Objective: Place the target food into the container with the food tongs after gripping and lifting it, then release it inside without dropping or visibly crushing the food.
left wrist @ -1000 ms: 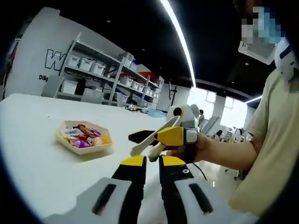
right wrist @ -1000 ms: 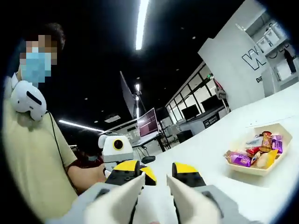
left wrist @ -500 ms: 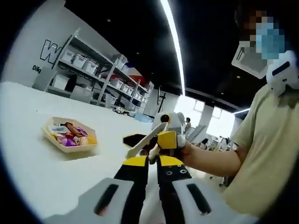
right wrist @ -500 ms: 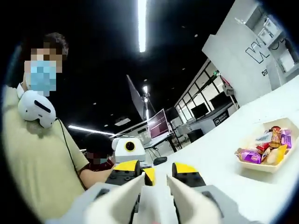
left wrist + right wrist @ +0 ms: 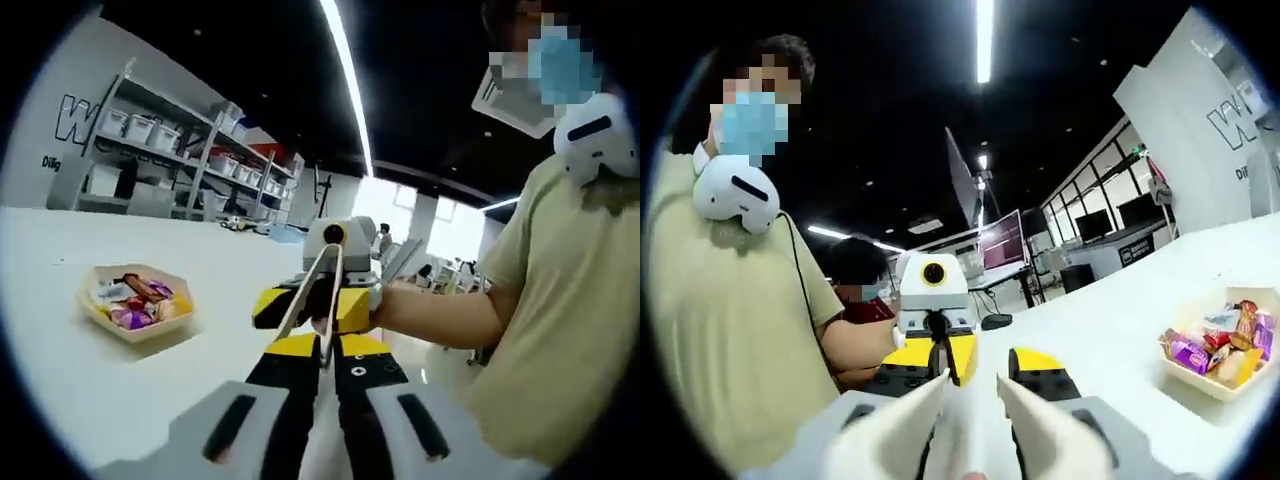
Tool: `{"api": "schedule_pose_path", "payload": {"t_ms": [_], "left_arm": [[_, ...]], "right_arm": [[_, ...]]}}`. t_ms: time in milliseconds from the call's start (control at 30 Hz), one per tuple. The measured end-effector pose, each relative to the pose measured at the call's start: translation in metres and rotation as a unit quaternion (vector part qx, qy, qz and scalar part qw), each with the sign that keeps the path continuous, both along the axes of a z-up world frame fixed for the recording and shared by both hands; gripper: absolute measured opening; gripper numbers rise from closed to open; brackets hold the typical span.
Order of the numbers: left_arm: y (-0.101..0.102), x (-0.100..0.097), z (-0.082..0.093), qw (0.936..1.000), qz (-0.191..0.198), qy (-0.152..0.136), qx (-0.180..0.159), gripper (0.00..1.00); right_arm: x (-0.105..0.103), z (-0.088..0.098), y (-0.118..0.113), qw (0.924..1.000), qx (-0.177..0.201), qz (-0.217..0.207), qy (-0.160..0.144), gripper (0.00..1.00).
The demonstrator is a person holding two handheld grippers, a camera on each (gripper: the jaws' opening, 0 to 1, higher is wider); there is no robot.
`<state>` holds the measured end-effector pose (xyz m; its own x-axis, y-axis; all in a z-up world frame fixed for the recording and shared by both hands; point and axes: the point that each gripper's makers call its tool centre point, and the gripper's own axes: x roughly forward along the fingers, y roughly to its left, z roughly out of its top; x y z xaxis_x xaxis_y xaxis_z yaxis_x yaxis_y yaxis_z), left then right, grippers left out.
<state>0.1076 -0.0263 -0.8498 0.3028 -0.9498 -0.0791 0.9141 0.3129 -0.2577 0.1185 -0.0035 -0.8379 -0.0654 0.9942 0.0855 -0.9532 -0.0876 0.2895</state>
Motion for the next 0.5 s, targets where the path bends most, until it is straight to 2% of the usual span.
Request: {"api": "schedule_pose_path", "payload": {"t_ms": [267, 500], "left_arm": [[-0.0069, -0.0065, -0.0077, 0.998, -0.035, -0.023, 0.046, 0.03], [-0.0092, -0.0076, -0.0095, 0.9956, -0.055, -0.039, 0.065, 0.02]], "right_arm": [[-0.0093, -0.0025, 0.0026, 0.9986, -0.006, 0.027, -0.045, 0.23], [-0.0106, -0.0017, 0.0021, 0.9977, -0.009, 0.032, -0.059, 0.23]]}}
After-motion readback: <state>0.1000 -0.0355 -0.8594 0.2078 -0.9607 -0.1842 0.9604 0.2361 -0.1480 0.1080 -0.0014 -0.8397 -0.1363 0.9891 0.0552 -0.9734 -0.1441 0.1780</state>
